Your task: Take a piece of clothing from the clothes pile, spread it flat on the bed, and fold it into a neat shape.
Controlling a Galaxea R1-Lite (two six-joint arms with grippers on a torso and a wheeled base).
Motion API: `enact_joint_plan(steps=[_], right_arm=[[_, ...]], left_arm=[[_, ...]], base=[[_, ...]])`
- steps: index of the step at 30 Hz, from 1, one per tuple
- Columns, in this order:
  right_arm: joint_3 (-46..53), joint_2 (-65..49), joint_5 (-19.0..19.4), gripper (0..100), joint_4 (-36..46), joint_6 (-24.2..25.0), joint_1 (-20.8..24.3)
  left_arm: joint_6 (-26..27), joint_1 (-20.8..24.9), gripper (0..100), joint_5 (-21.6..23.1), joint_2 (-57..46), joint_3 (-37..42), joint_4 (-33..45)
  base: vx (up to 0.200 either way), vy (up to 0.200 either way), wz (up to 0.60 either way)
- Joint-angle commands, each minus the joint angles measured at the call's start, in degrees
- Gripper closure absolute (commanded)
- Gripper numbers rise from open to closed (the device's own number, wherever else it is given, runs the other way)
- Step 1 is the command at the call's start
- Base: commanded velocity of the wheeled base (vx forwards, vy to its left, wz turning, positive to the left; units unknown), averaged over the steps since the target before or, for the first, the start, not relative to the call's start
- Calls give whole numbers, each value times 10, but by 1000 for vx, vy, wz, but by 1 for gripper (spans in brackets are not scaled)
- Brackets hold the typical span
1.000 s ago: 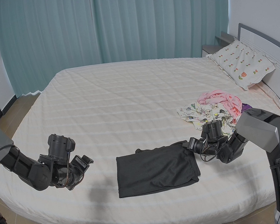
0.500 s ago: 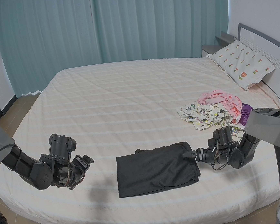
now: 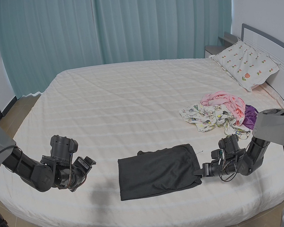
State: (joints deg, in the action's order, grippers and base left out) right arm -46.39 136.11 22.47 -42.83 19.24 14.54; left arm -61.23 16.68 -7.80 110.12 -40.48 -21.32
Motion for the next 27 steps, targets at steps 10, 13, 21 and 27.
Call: enact_joint_plan(steps=[10,13,21,27], right_arm=[[34,-30,1,100,10,-12,-9],[36,-30,1,100,12,-15,-9],[43,-30,1,0,6,-20,-13],[45,-51,-3,0,3,3,-27]], left_arm=[[0,10,0,-1,-1,0,2],[0,11,0,-8,0,0,2],[0,17,0,-8,2,-1,3],[1,40,0,-7,23,-22,4]], base=[[0,0,0],[0,0,0],[0,0,0],[0,0,0]])
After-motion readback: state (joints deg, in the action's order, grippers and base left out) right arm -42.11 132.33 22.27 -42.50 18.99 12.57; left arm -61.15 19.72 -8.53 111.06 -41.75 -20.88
